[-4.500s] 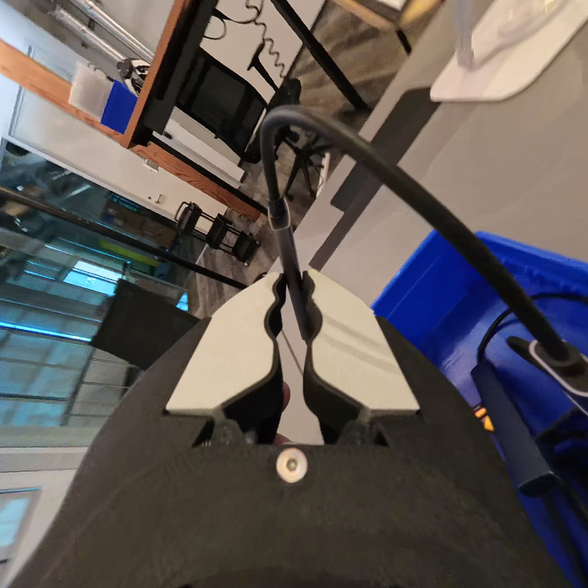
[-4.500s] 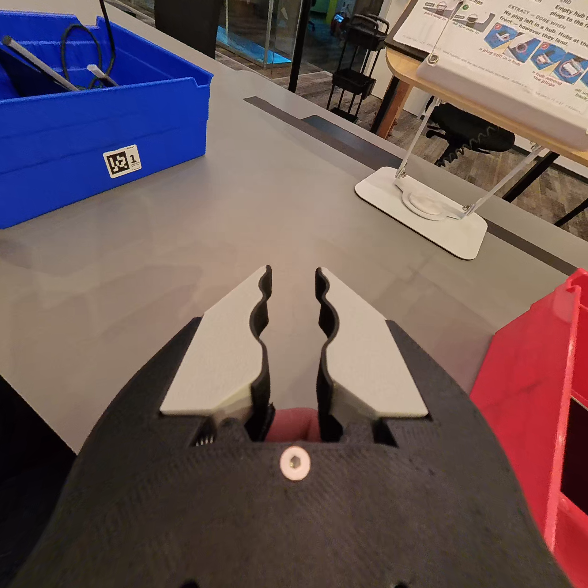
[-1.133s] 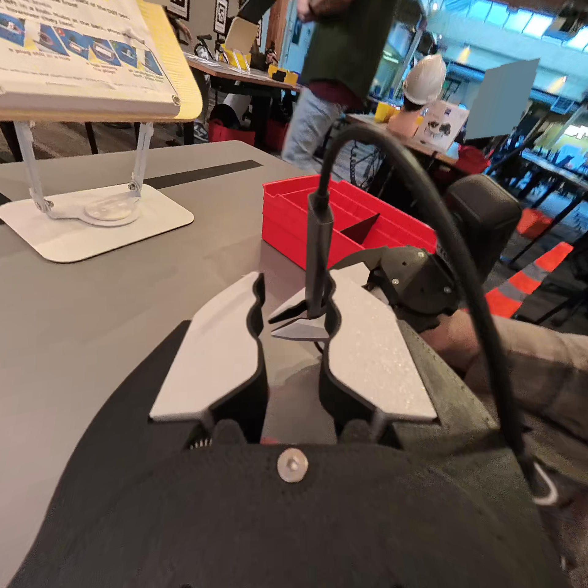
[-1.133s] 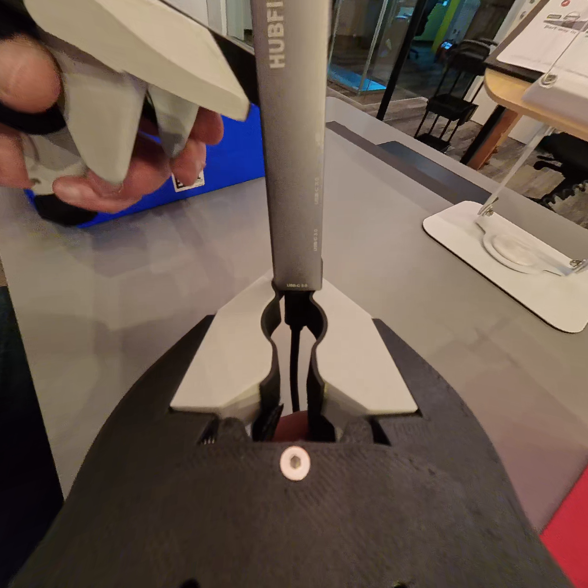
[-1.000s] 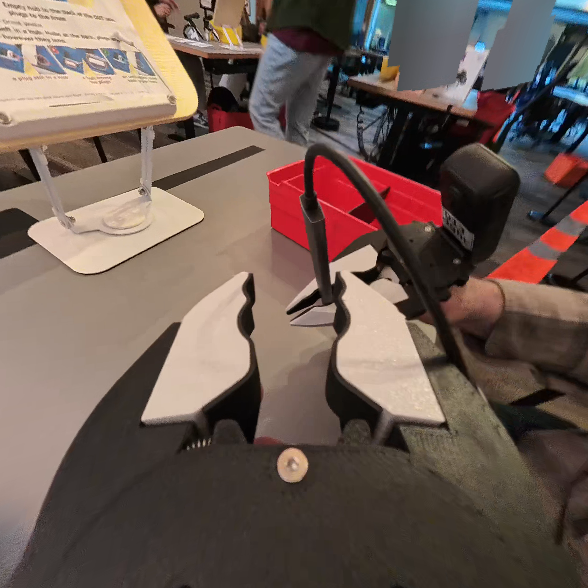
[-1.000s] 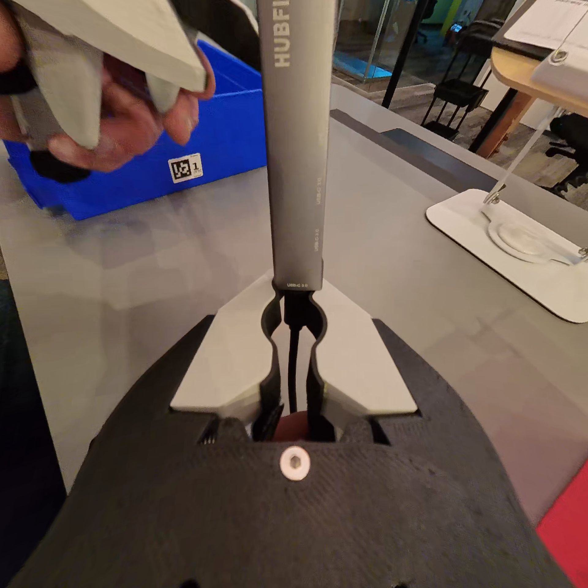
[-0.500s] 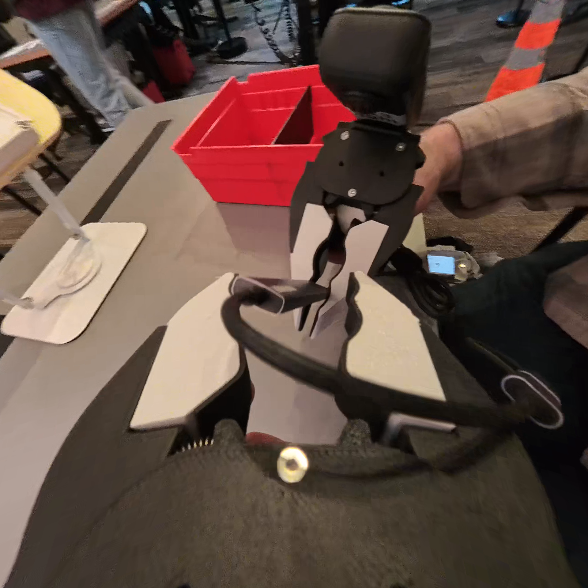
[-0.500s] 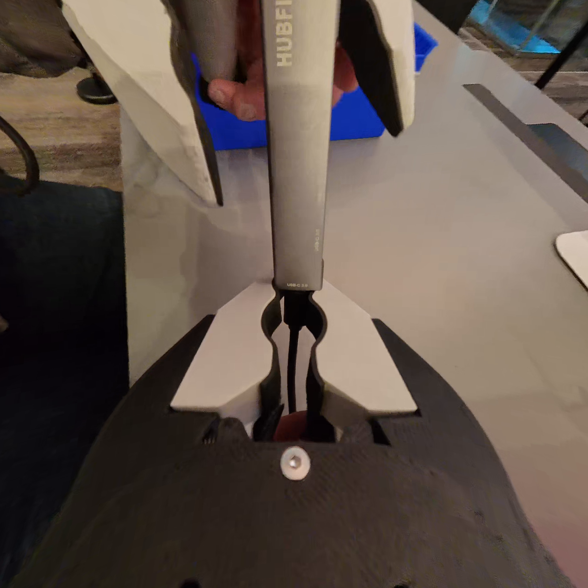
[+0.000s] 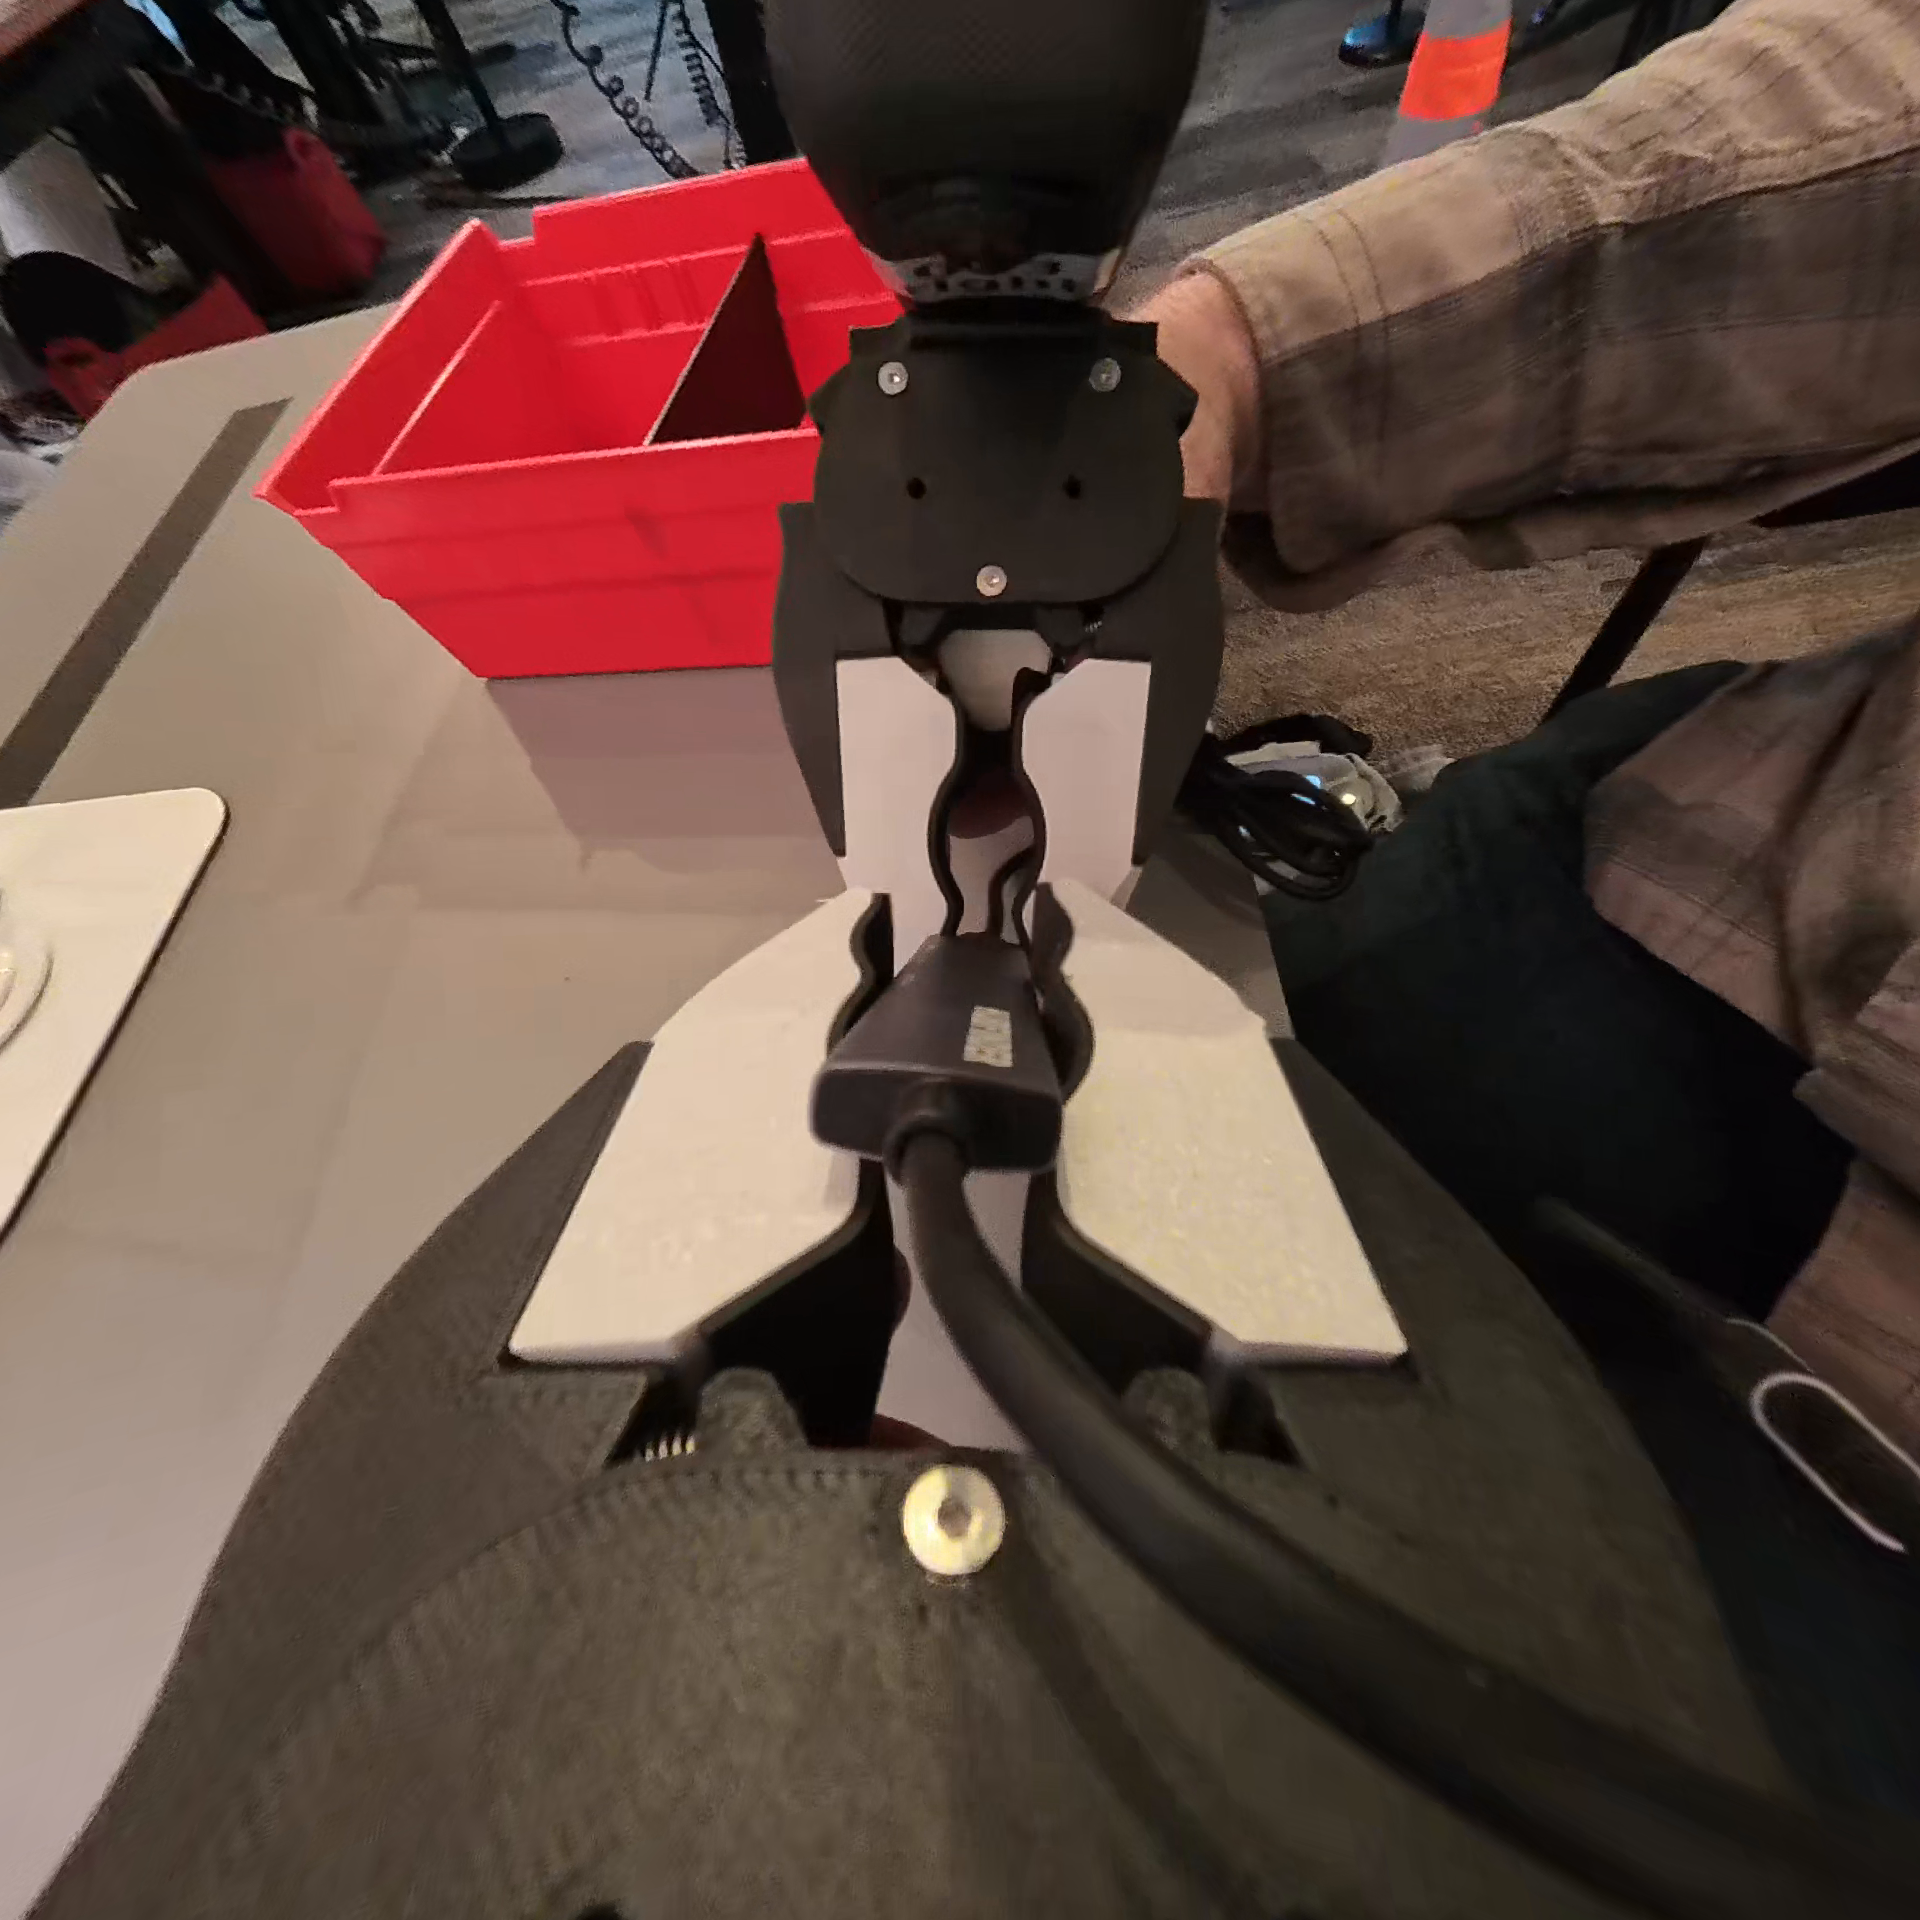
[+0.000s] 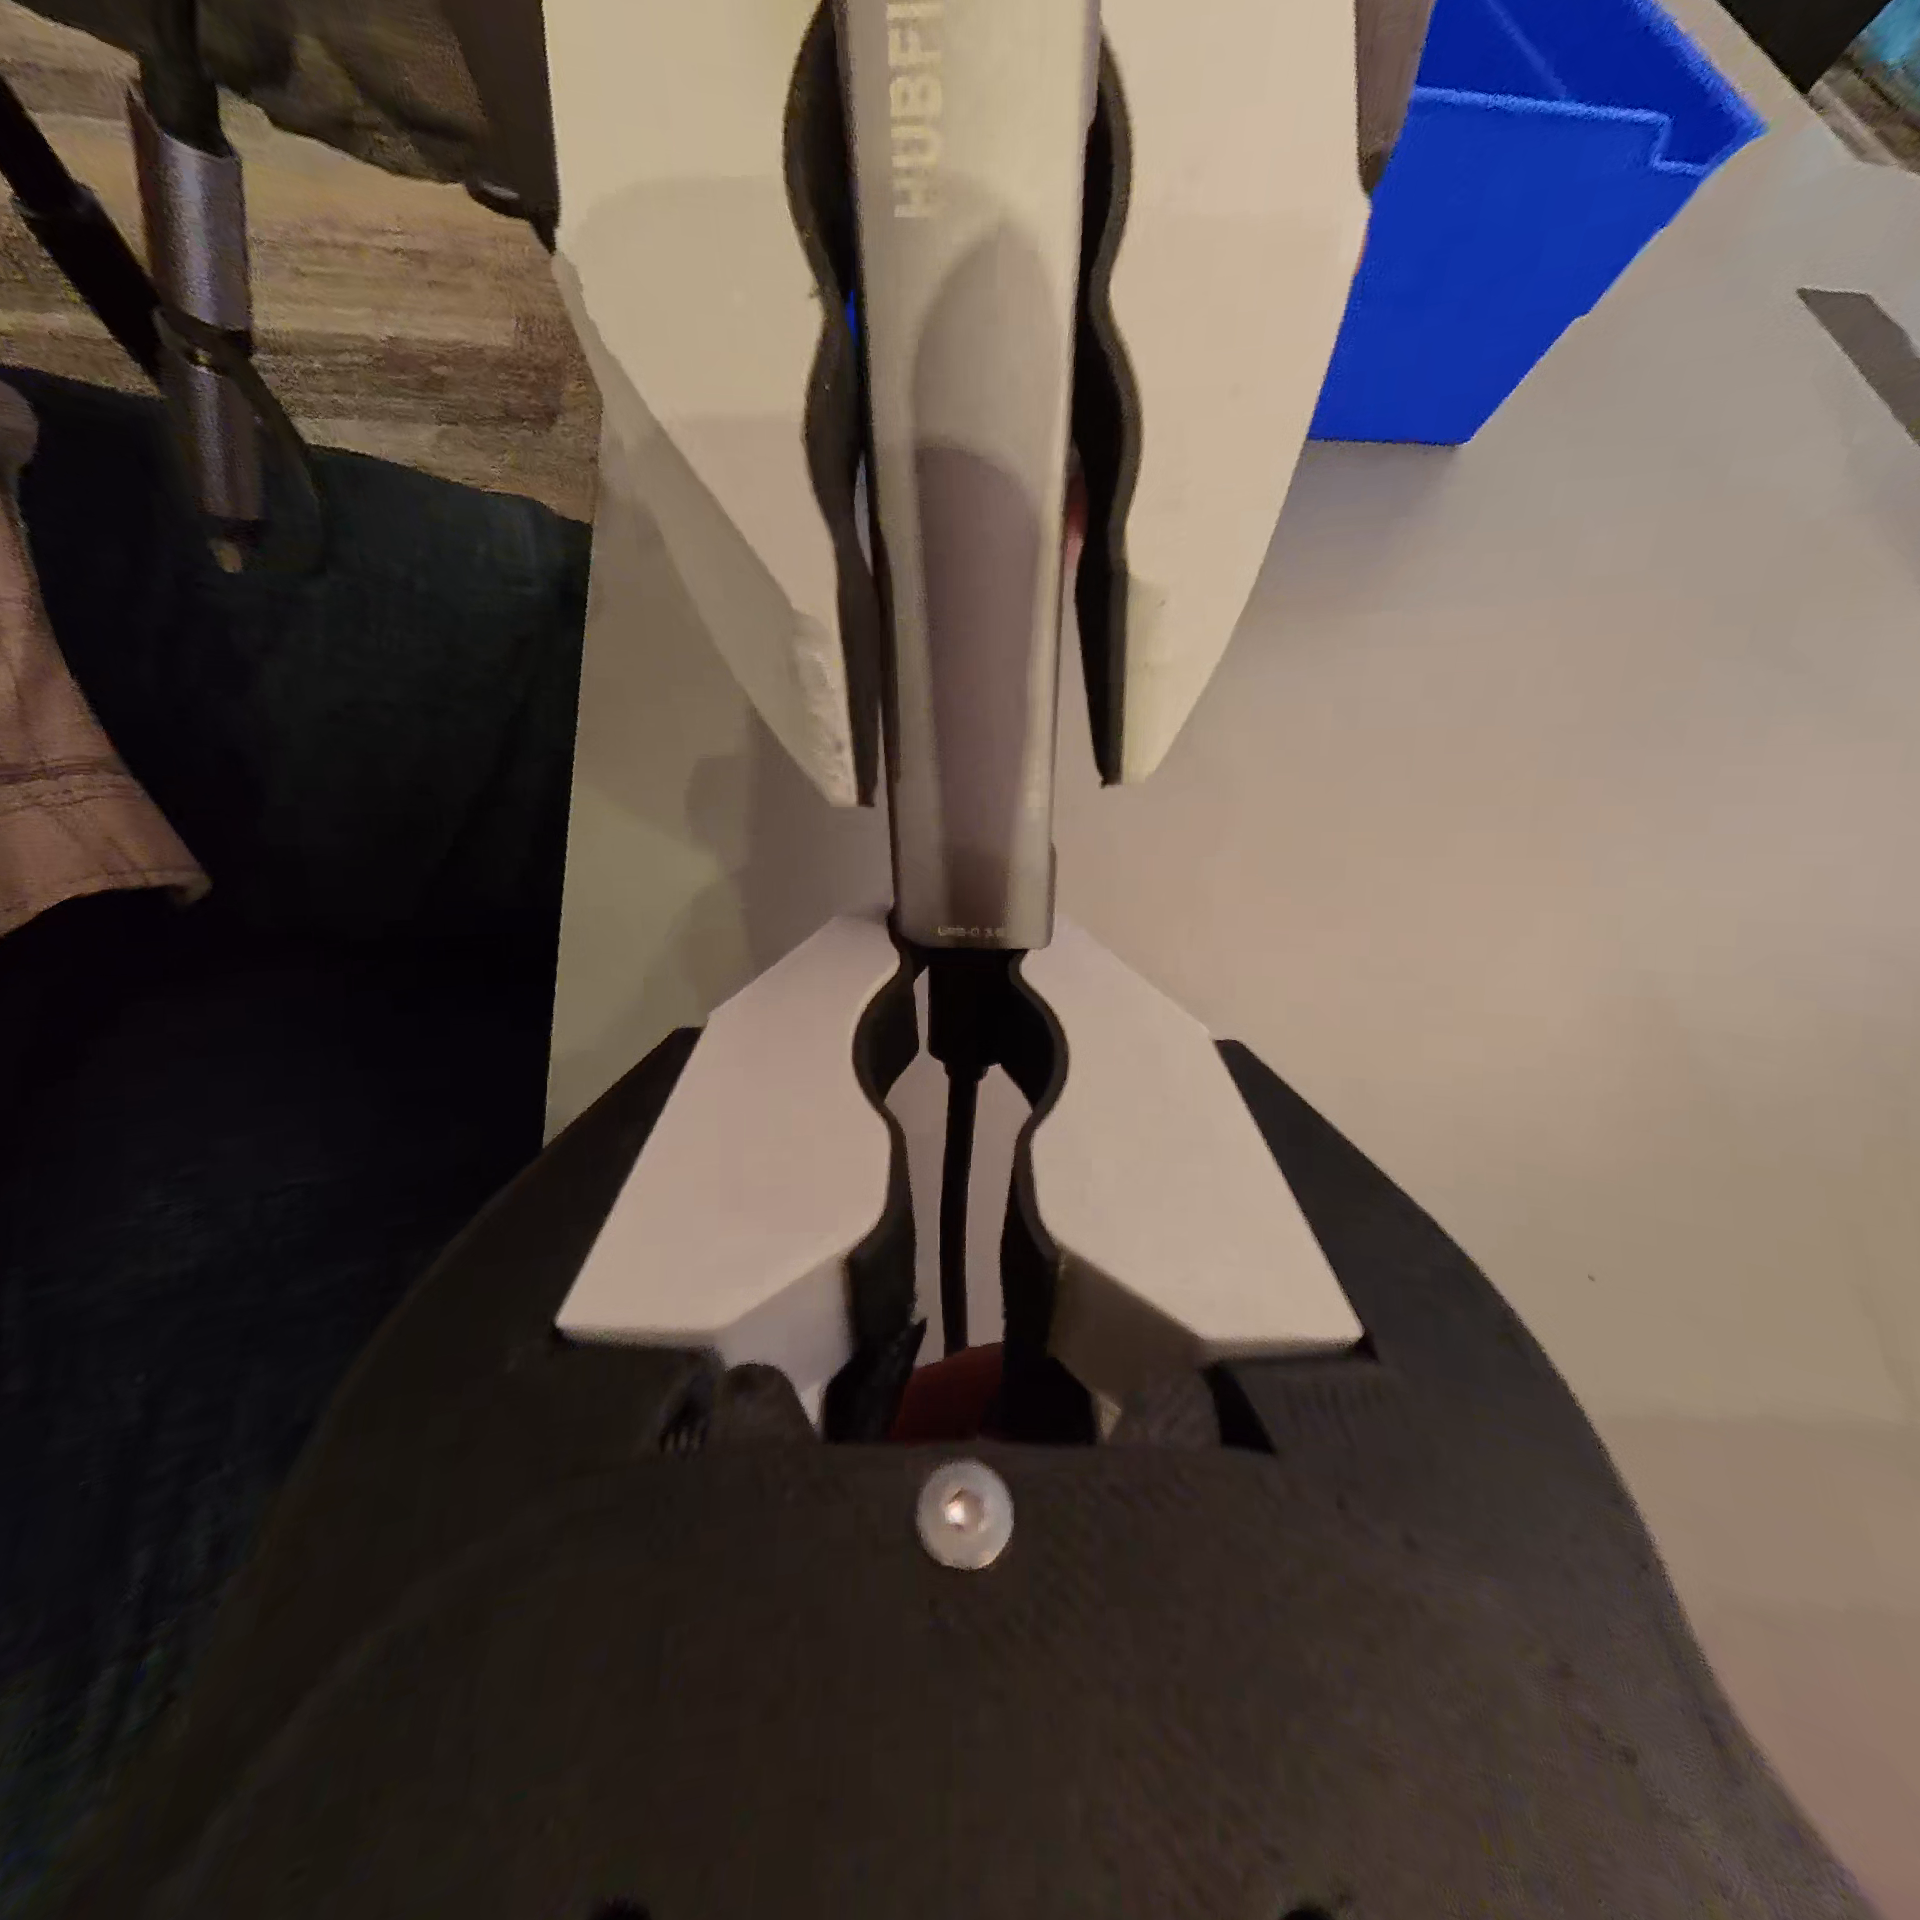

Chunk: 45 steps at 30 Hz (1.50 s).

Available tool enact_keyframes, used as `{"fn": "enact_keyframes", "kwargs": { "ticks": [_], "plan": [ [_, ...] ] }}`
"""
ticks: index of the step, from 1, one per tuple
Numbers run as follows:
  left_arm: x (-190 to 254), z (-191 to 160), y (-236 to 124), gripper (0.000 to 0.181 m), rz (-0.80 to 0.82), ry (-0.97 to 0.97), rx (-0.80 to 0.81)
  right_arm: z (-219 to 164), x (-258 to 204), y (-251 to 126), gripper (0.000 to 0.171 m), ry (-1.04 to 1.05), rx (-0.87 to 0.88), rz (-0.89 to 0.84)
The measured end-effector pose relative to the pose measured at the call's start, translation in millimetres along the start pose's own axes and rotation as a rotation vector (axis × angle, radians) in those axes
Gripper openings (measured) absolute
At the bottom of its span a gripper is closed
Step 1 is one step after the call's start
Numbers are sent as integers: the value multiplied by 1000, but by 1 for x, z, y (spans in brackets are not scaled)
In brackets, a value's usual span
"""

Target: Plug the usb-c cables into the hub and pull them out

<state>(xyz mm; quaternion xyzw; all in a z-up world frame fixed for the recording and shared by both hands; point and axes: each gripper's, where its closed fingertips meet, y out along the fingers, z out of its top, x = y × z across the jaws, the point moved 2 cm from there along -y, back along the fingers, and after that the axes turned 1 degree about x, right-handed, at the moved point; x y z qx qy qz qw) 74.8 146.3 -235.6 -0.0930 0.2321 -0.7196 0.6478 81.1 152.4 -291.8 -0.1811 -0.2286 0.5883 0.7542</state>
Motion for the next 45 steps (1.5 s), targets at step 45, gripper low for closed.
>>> {"fn": "enact_keyframes", "kwargs": {
  "ticks": [45],
  "plan": [
    [-25,15,-26,46,49,-204,167,21,27,-30,7,142,114,-93]
  ]
}}
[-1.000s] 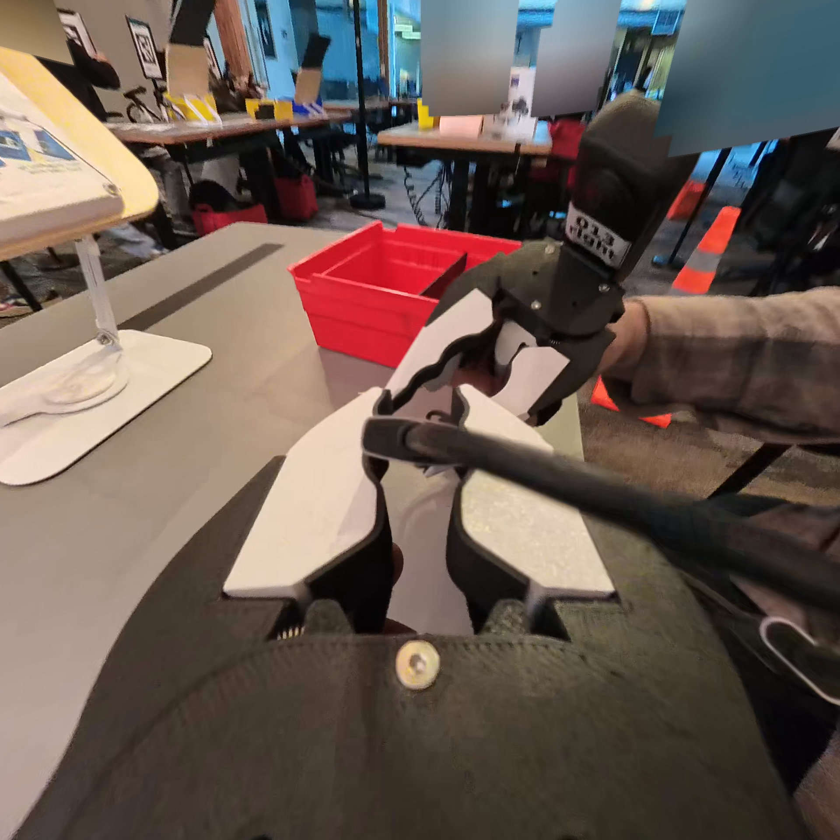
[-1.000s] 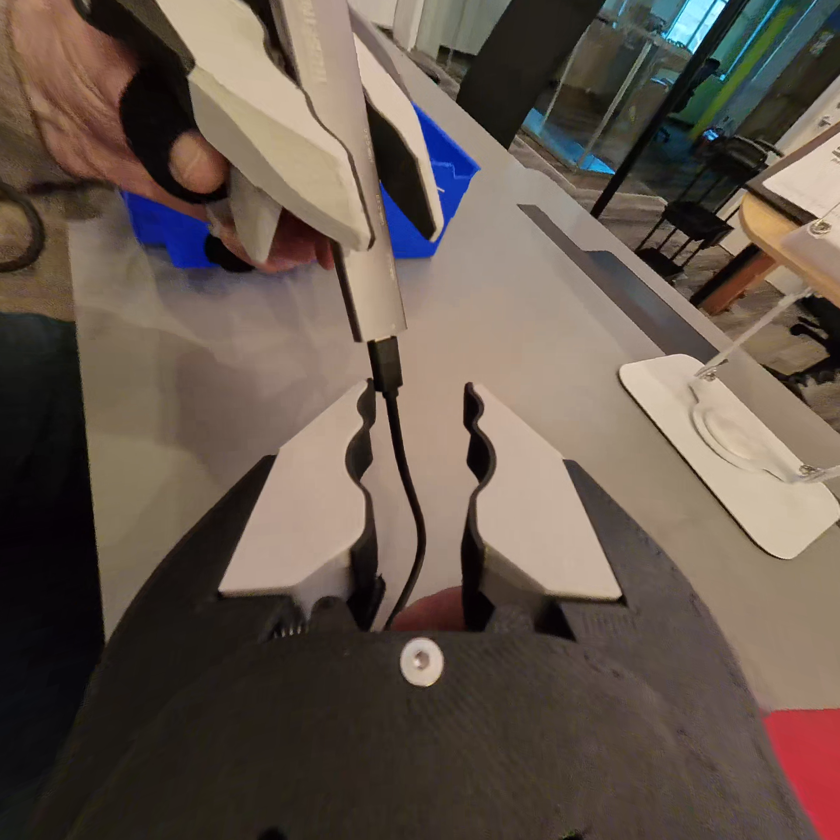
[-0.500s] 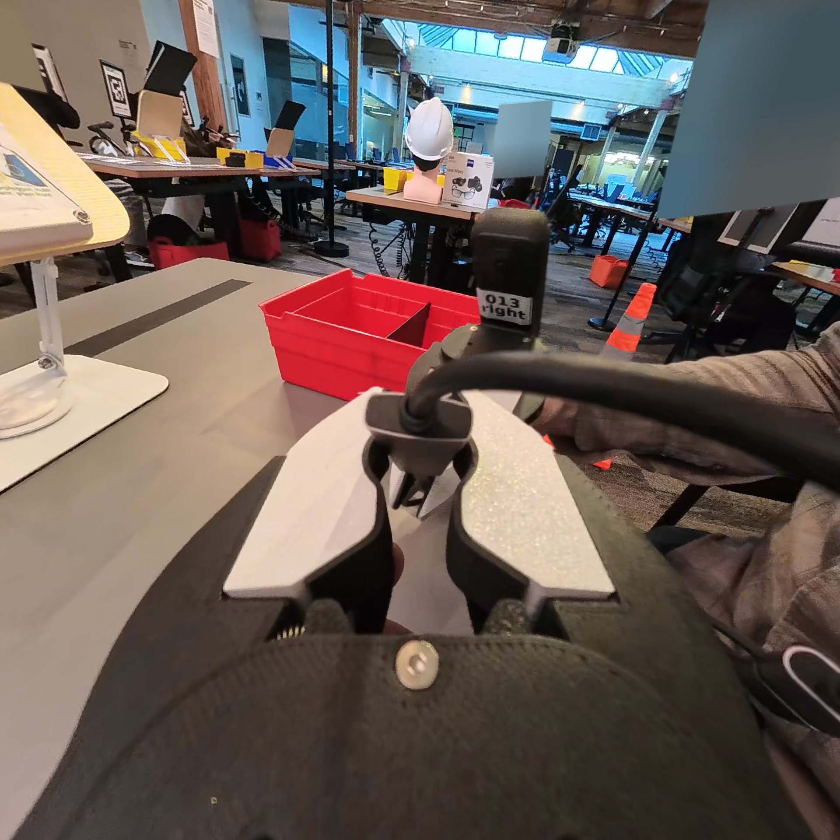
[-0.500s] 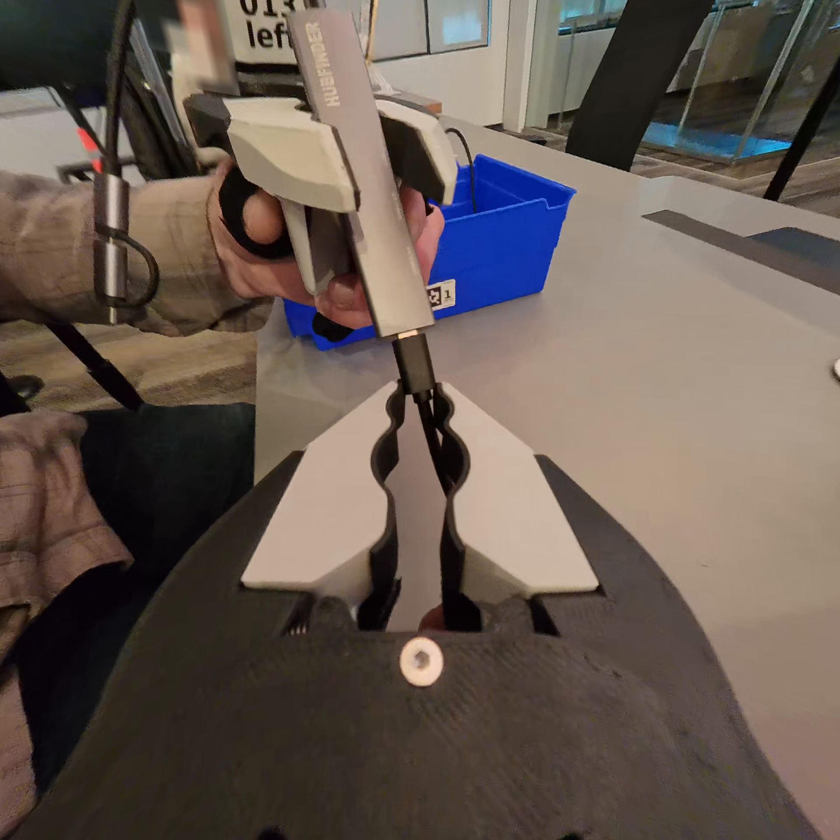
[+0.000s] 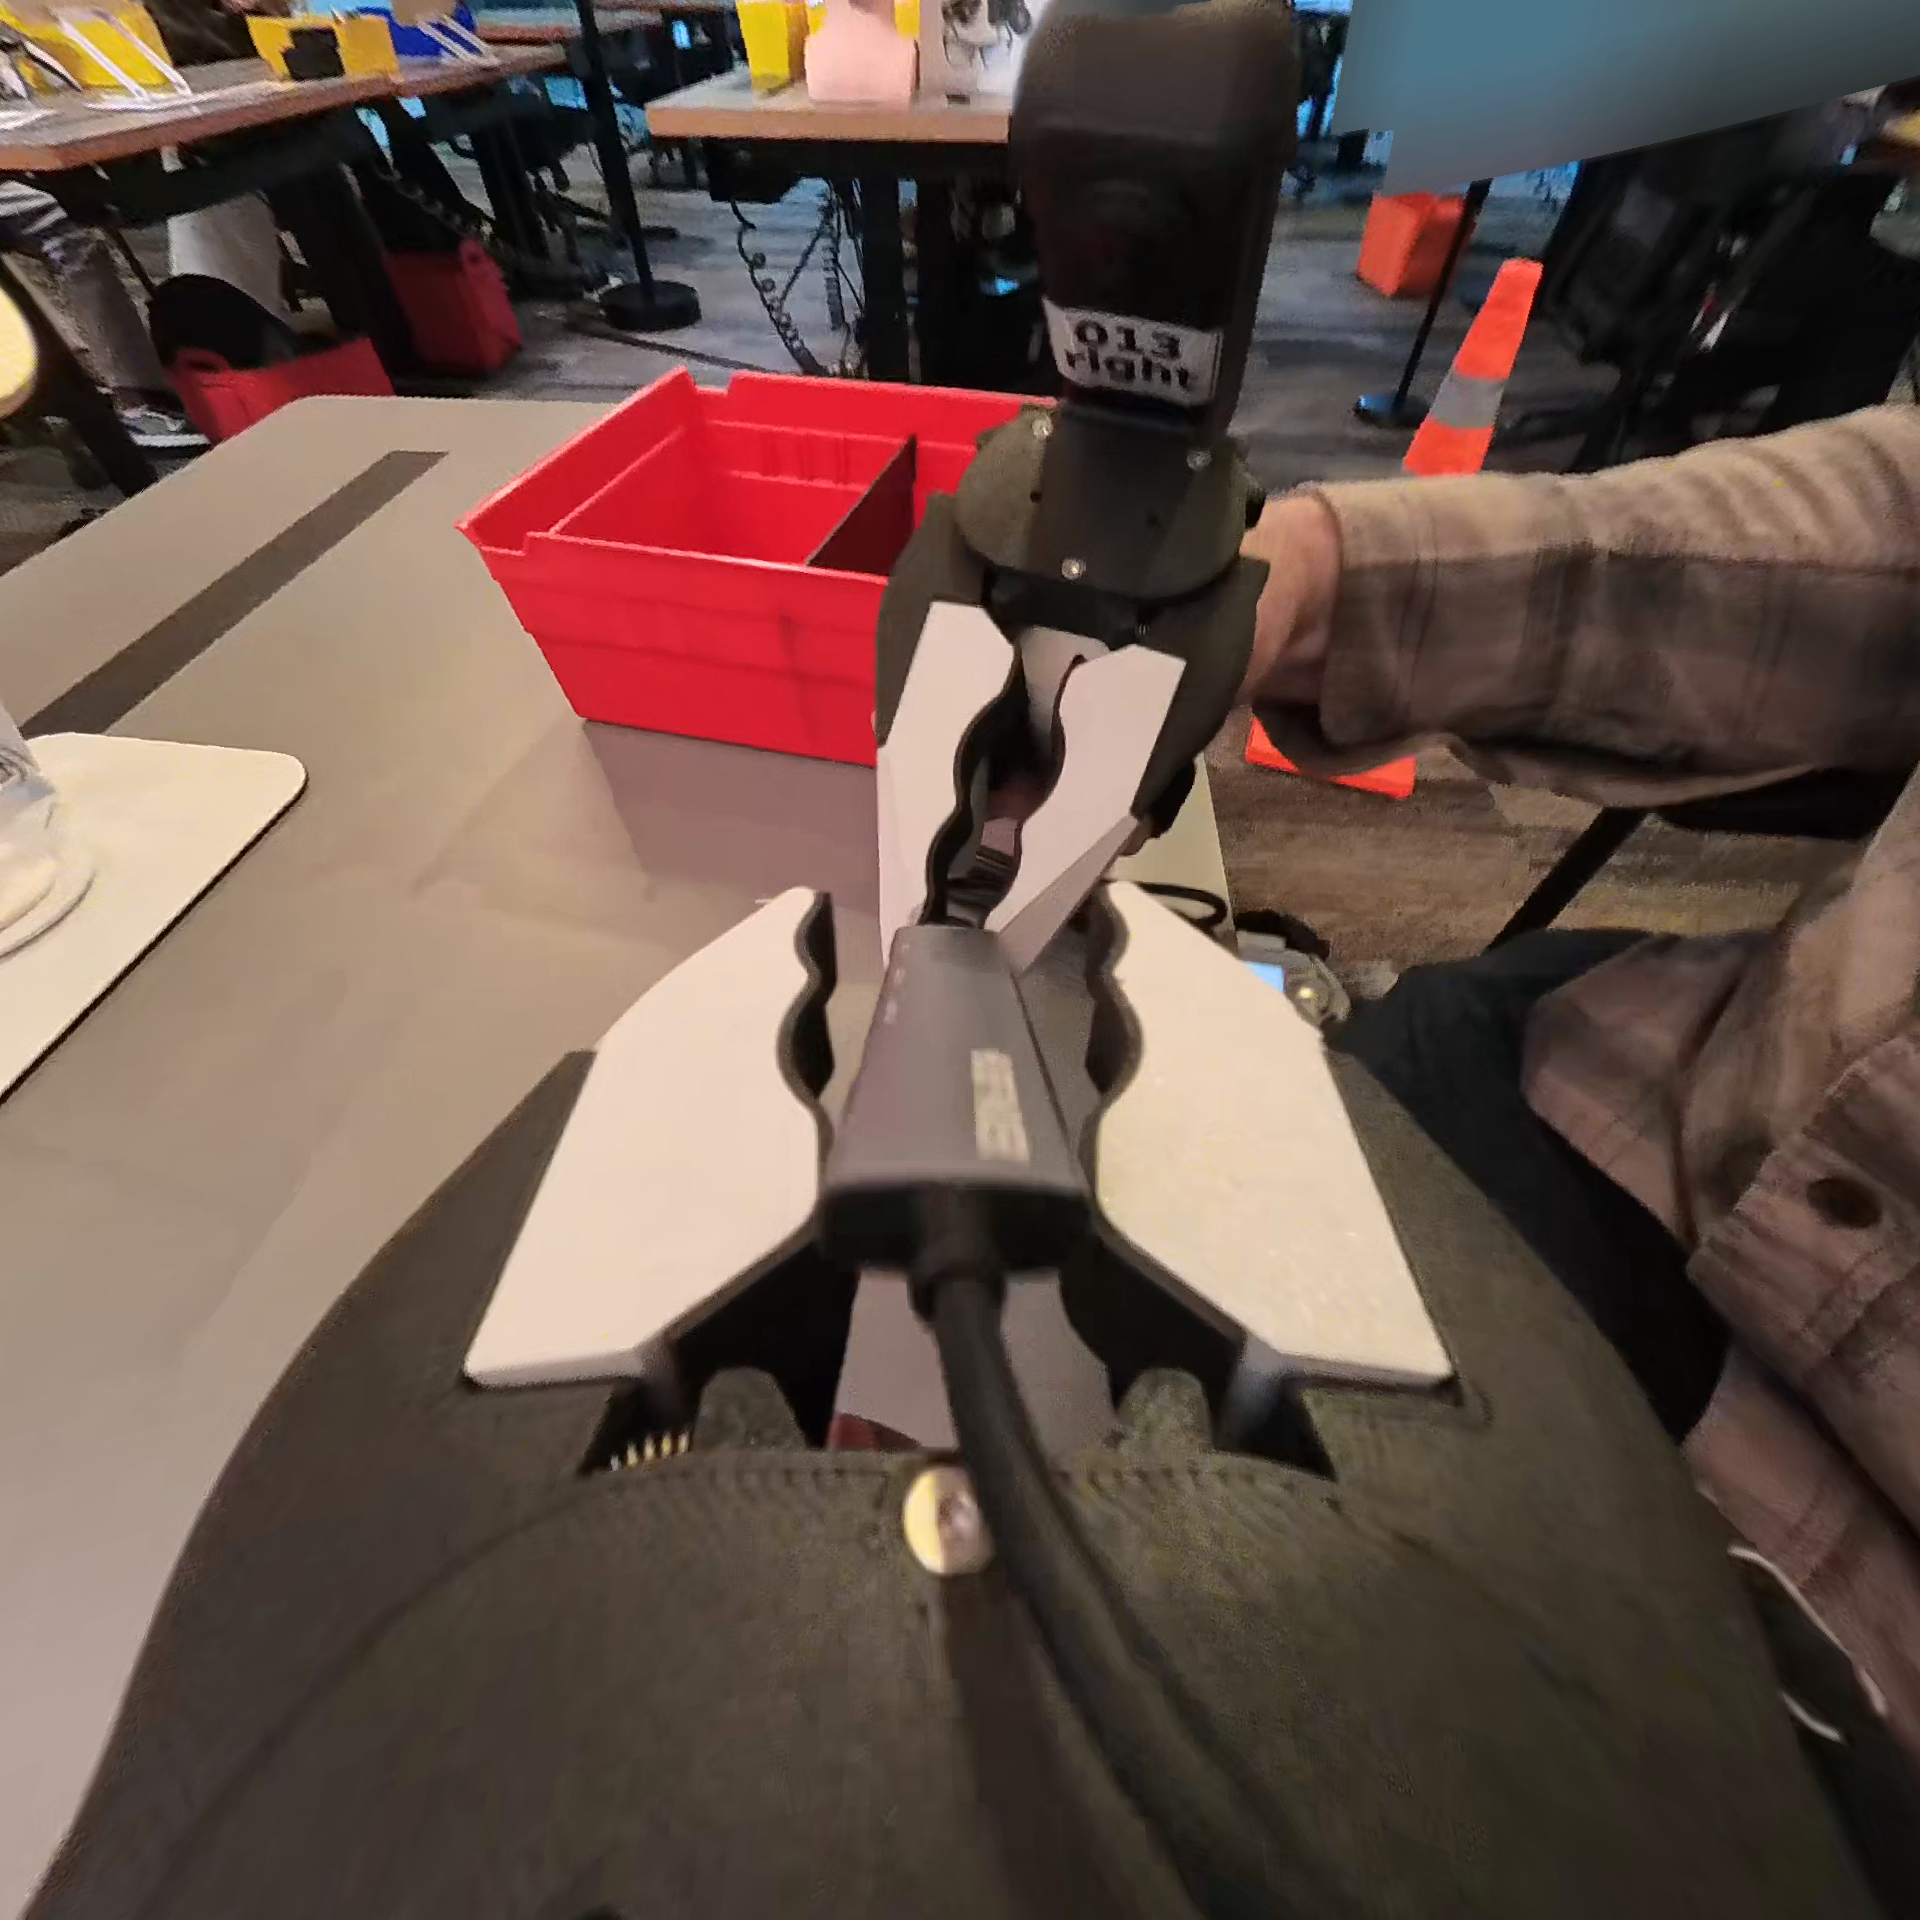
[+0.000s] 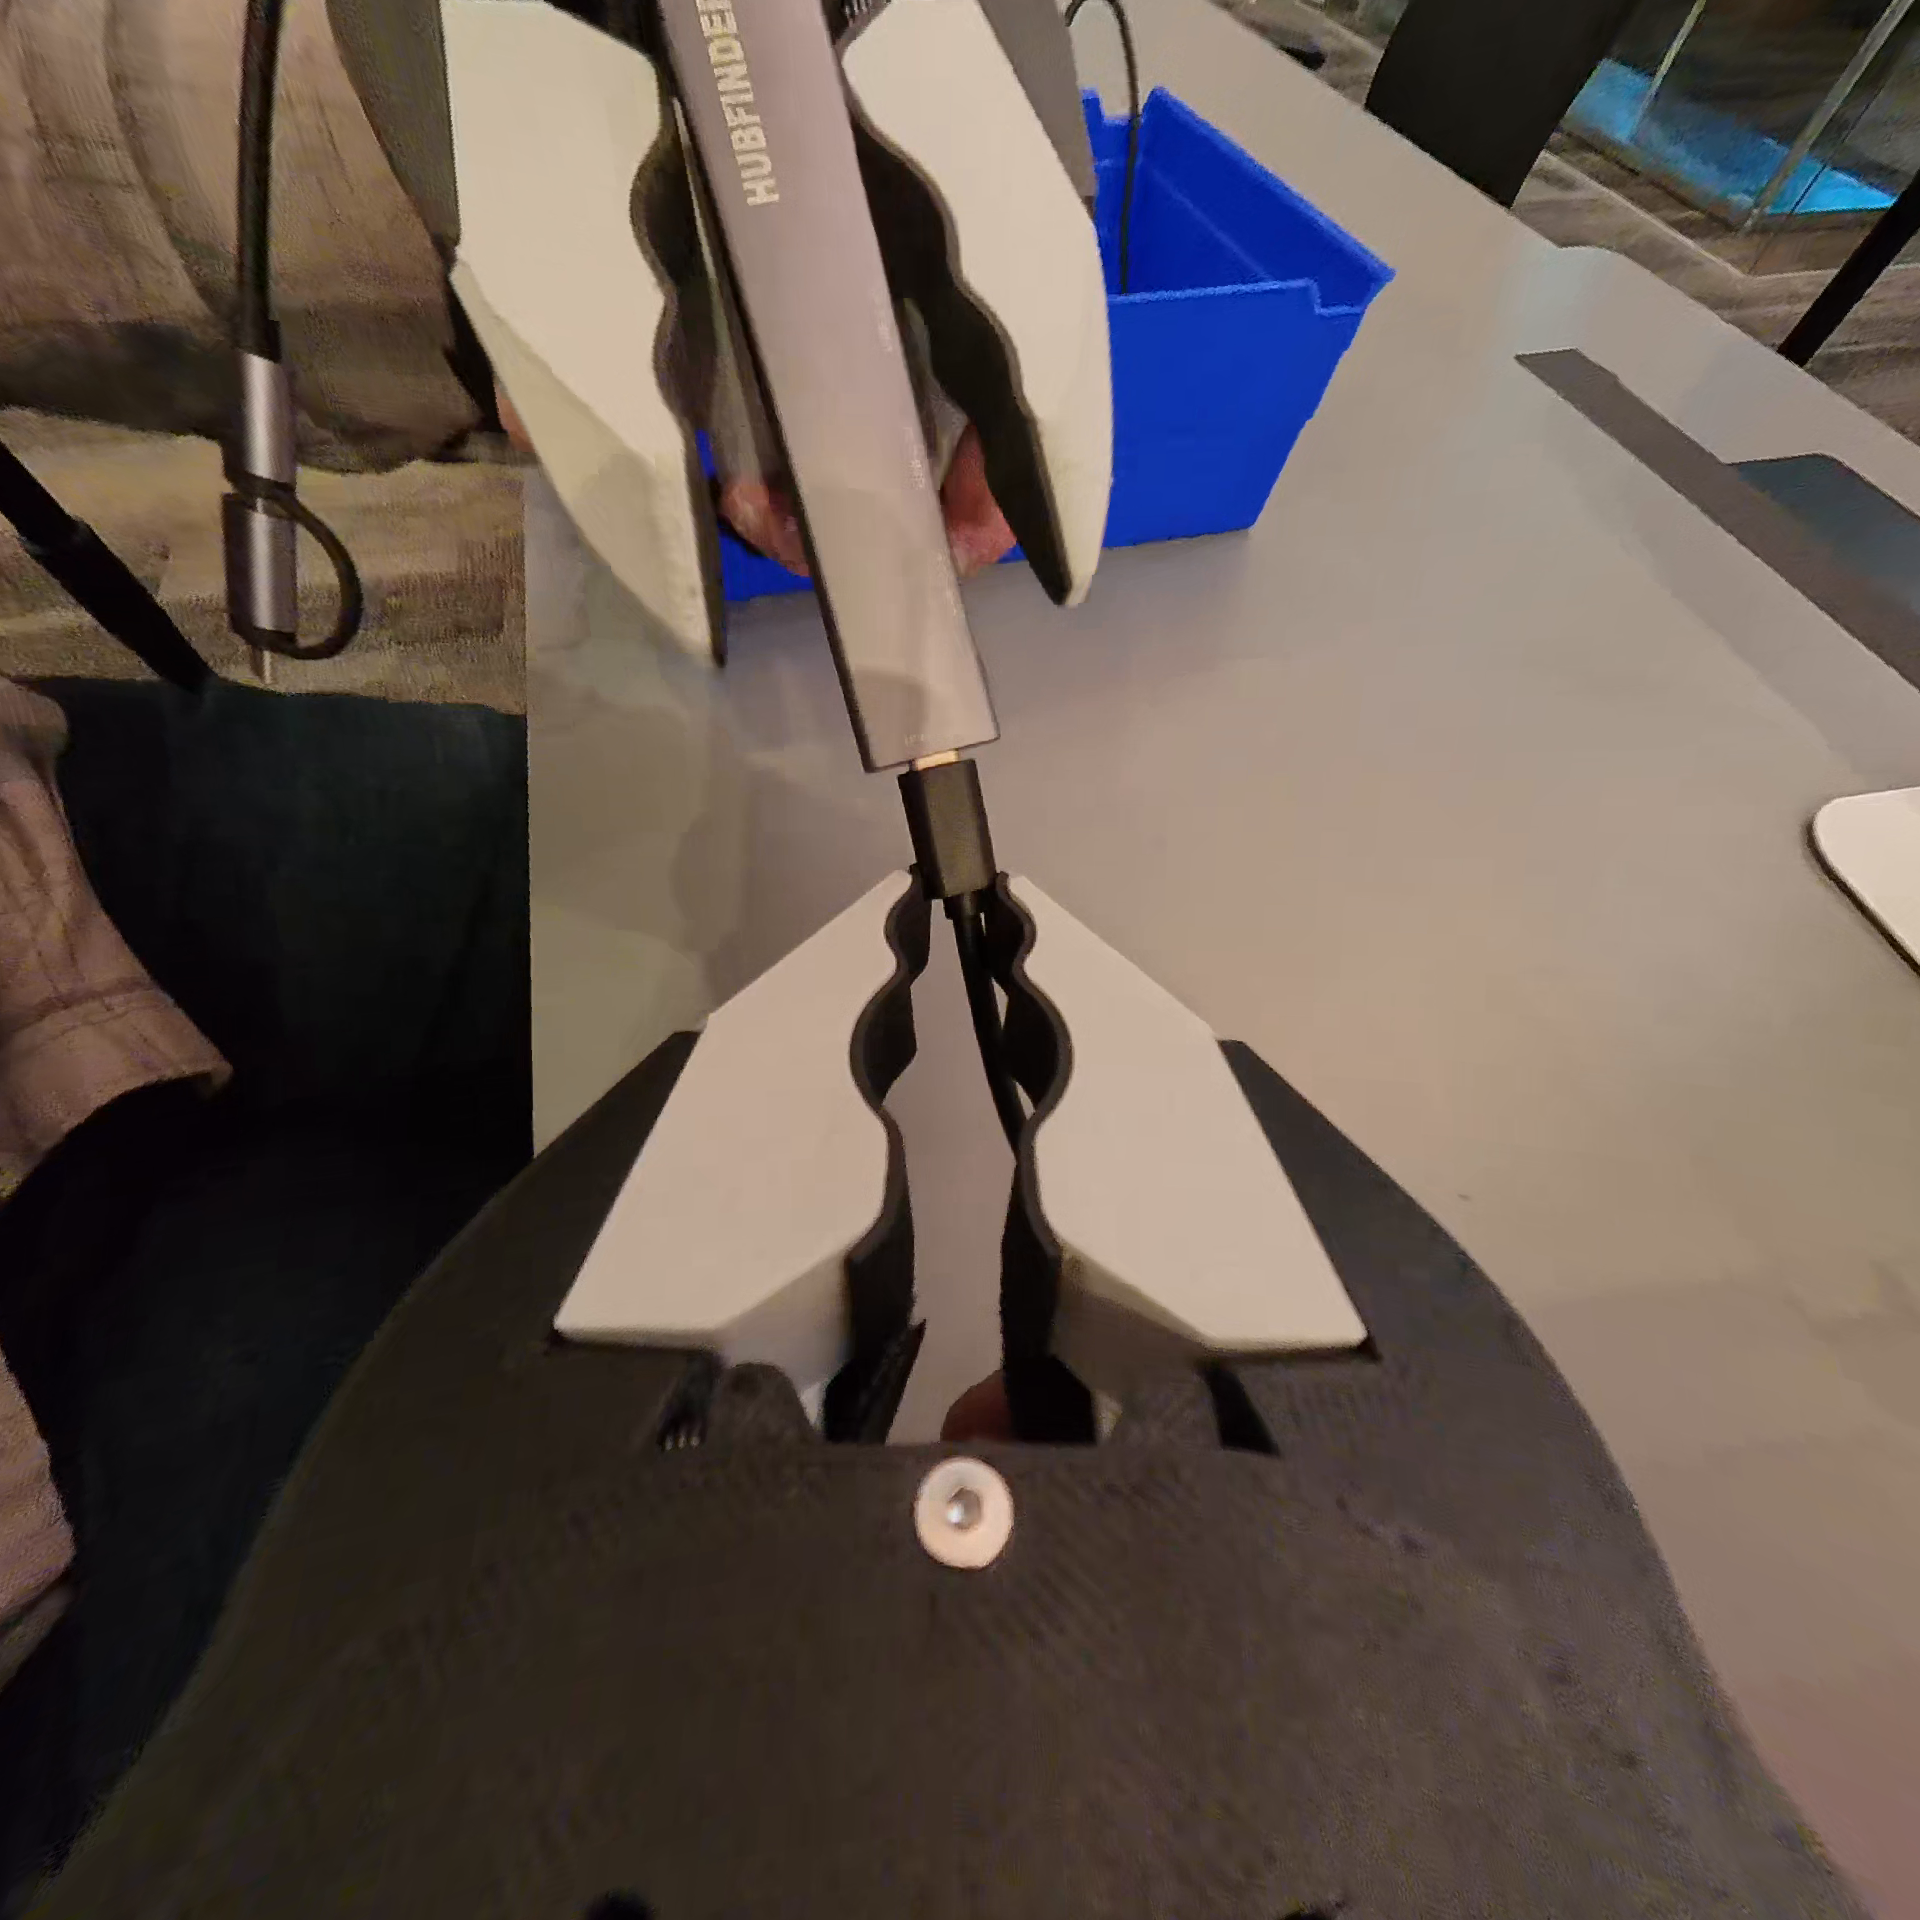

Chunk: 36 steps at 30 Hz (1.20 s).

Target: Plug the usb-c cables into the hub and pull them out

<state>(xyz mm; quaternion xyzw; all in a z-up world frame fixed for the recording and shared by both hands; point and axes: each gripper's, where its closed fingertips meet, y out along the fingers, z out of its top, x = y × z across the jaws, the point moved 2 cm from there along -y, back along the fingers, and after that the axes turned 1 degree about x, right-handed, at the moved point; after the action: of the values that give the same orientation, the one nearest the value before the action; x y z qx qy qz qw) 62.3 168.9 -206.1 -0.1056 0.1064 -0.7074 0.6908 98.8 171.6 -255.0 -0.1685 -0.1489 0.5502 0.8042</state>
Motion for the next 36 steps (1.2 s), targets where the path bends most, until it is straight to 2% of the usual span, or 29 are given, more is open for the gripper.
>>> {"fn": "enact_keyframes", "kwargs": {
  "ticks": [5,10,17,20,28,32,33,36],
  "plan": [
    [4,-11,8,46,10,57,-83,-9,-1,3,7,-35,-70,-11],
    [2,-13,9,46,10,20,-95,-9,0,1,7,-61,-83,-28],
    [0,-23,11,68,2,-35,-145,-12,-1,1,7,-69,-99,-23],
    [3,-21,11,43,-8,-8,-126,-11,-2,1,7,-68,-97,-19],
    [1,-21,11,38,4,2,-97,-6,2,-2,7,-49,-62,-35],
    [-4,-13,9,34,18,-52,-16,5,5,-8,8,-3,26,-36],
    [-7,-11,7,26,30,-70,11,8,7,-9,8,12,54,-42],
    [-7,-7,6,26,11,-113,63,10,6,-11,8,20,72,-31]
  ]
}}
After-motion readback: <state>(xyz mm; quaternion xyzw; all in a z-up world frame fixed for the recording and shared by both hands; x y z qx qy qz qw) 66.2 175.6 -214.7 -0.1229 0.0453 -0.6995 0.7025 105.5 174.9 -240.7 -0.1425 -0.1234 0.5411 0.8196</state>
